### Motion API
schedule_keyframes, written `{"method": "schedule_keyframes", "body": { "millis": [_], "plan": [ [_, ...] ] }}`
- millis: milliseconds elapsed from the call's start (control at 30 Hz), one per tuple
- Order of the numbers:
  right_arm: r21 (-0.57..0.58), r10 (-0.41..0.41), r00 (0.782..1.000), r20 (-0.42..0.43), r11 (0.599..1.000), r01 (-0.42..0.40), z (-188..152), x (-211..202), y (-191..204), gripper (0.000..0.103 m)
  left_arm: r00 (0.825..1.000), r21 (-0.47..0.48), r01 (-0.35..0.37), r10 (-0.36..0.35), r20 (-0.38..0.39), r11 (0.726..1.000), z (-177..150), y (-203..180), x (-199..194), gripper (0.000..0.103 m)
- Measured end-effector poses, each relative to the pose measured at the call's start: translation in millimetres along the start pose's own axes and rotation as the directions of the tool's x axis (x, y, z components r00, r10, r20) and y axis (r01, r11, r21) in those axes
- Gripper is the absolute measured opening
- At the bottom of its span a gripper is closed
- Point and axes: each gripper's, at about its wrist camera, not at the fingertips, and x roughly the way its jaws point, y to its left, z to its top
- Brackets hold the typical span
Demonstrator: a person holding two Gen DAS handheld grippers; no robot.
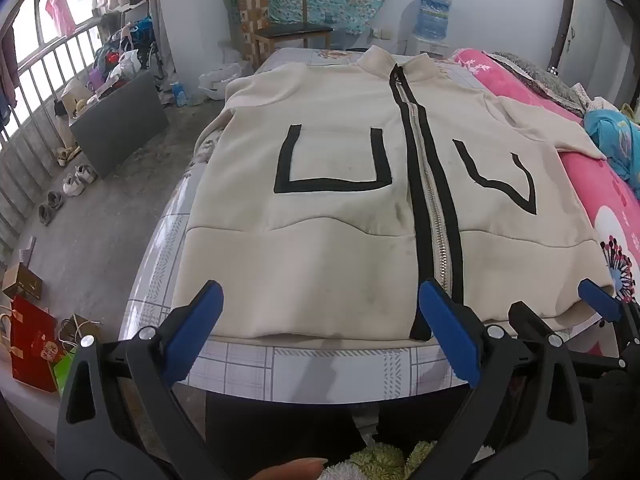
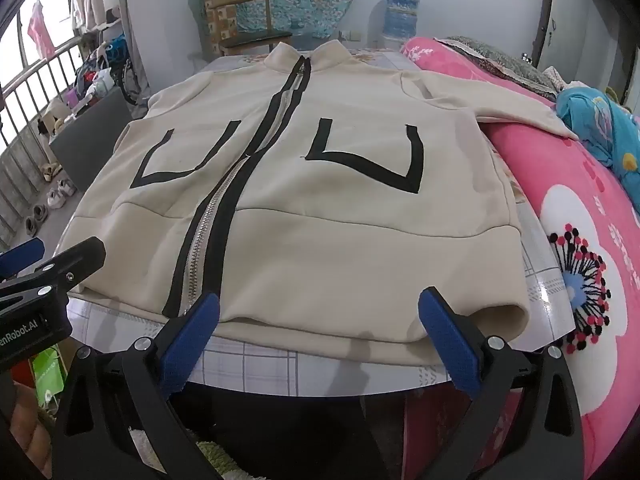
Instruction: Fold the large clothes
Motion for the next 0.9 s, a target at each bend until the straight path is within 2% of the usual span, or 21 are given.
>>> {"method": "schedule_keyframes", "body": {
  "millis": [900],
  "plan": [
    [-0.001, -0.004, 1.000, 0.008, 1.000, 0.004, 2.9, -5.0, 0.3, 0.097, 1.000, -0.003, 0.004, -0.004, 0.004, 1.000, 0.0, 0.1, -0.3, 0.095]
  ]
}}
